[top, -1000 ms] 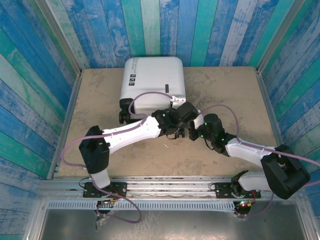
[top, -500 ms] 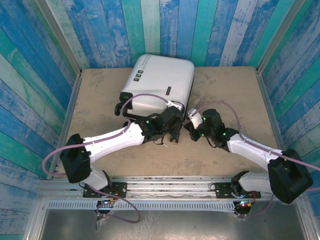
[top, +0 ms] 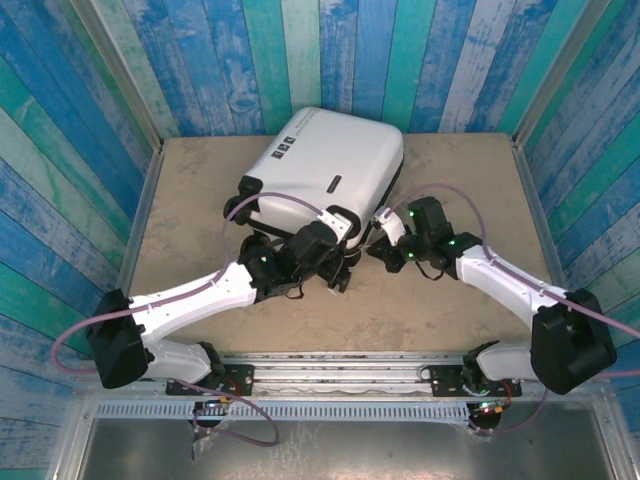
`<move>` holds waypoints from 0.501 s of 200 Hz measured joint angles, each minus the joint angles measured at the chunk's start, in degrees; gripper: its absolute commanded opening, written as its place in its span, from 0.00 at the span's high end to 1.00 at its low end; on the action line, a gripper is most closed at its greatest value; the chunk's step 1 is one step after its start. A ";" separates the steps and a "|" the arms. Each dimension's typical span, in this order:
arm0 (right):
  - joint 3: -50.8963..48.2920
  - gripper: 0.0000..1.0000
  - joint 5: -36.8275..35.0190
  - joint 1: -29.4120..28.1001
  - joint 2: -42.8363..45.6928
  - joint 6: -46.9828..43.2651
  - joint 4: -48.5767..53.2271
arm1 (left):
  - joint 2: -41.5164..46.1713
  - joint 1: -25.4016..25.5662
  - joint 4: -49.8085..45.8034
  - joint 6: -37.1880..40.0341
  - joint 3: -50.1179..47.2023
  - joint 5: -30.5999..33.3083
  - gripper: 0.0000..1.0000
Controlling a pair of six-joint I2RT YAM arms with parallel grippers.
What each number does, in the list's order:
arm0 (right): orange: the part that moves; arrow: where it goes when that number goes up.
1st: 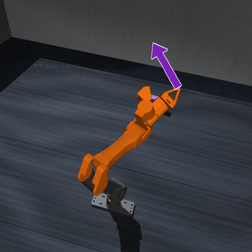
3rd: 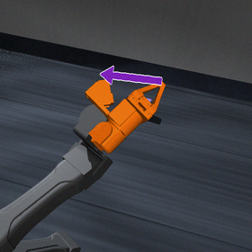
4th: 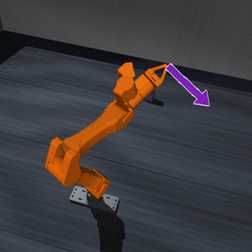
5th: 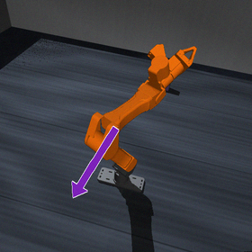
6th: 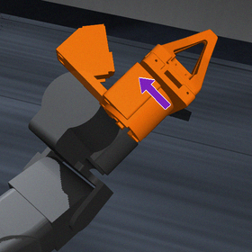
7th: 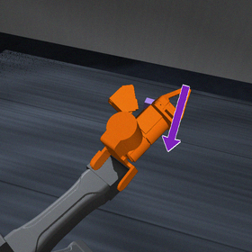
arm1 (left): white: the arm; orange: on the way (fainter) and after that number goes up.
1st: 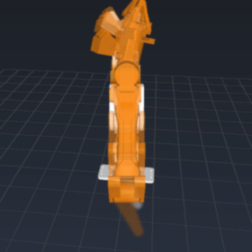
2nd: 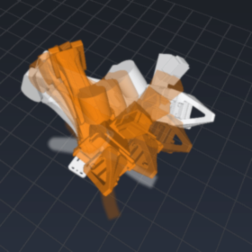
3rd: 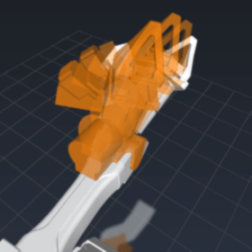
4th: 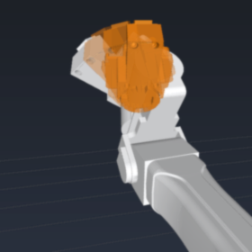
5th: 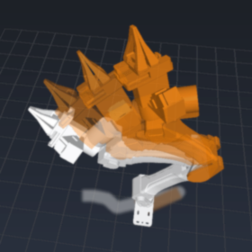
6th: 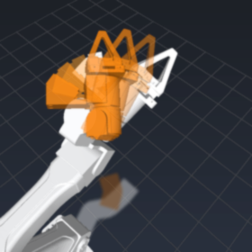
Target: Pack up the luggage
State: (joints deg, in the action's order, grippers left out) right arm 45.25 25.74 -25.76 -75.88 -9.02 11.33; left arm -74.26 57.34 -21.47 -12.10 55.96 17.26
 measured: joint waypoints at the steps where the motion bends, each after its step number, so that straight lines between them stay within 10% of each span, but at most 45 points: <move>1: 0.02 1.00 -0.13 0.28 0.00 -0.02 -0.02 | 0.00 0.02 -0.09 0.00 0.02 0.07 1.00; 100: -3.78 1.00 -15.85 8.50 2.19 6.93 -6.99 | -0.20 3.63 -7.82 -1.27 2.84 -5.29 1.00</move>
State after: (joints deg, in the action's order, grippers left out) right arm 41.47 9.89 -17.26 -73.69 -2.09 4.34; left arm -74.46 60.97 -29.30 -13.37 58.81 11.97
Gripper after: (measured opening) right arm 0.048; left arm 0.441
